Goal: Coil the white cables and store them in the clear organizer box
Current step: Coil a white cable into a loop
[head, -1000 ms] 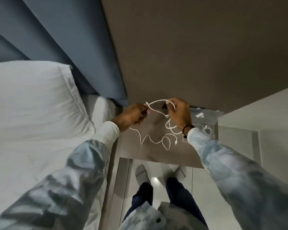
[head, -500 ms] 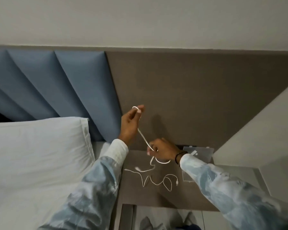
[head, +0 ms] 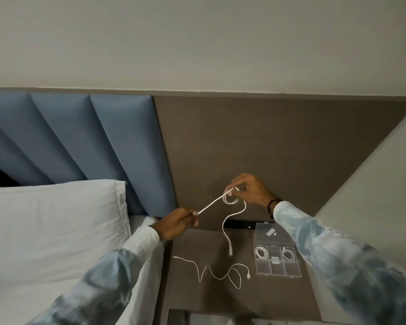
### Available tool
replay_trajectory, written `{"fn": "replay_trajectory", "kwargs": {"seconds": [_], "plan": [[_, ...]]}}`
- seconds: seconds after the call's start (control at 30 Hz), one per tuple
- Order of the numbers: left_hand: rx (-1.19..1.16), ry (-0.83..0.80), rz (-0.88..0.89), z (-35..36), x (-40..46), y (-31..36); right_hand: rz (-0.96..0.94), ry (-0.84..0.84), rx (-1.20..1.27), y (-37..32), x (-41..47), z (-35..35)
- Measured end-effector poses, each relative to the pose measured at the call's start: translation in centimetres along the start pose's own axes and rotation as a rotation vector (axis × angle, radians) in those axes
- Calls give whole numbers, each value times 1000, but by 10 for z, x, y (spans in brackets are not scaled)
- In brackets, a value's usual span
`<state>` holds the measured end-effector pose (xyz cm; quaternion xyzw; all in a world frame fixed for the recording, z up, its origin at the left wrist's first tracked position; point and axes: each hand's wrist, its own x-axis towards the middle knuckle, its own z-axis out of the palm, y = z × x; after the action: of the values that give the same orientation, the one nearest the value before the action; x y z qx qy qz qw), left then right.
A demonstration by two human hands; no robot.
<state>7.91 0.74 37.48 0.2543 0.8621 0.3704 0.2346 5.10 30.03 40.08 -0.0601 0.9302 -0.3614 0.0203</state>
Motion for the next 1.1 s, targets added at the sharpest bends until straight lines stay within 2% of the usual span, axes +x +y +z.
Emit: {"fn": "replay_trajectory", "kwargs": {"seconds": [0.13,0.23,0.3,0.37,0.43,0.53,0.67,0.73,0.77,0.83,0.9,0.97,1.0,1.1], "plan": [[-572,54,-91,1,-14,15,139,16,150,10,-1,-3],[-1083,130,-76,-13,-15,29,245,52,268,11,-3,9],[-1382,160,24,-32,-17,33,271,149,228,17,-6,13],[-1624,186,185,-56,-20,30,281,145,80,30,-13,13],[-1724,298,282,-79,-21,29,288,49,-44,40,-23,12],[-1766,574,293,-95,-18,30,215,-71,-139,34,-31,21],[-1957,821,258,-113,-12,24,110,-162,-190,17,-37,38],[-1796,988,191,-118,-4,20,46,-208,-237,9,-41,47],[-1633,1080,180,-117,2,18,-5,-237,-264,4,-43,51],[-1160,1255,143,-108,11,12,-115,-274,-296,-7,-49,57],[-676,1321,91,-96,13,-3,-211,-266,-278,-16,-56,59],[-281,1263,48,-87,9,-24,-263,-239,-226,-26,-59,53],[-103,1179,42,-83,6,-36,-274,-215,-181,-31,-59,48],[187,736,-5,-64,-4,-58,-249,-79,6,-42,-49,25]]}}
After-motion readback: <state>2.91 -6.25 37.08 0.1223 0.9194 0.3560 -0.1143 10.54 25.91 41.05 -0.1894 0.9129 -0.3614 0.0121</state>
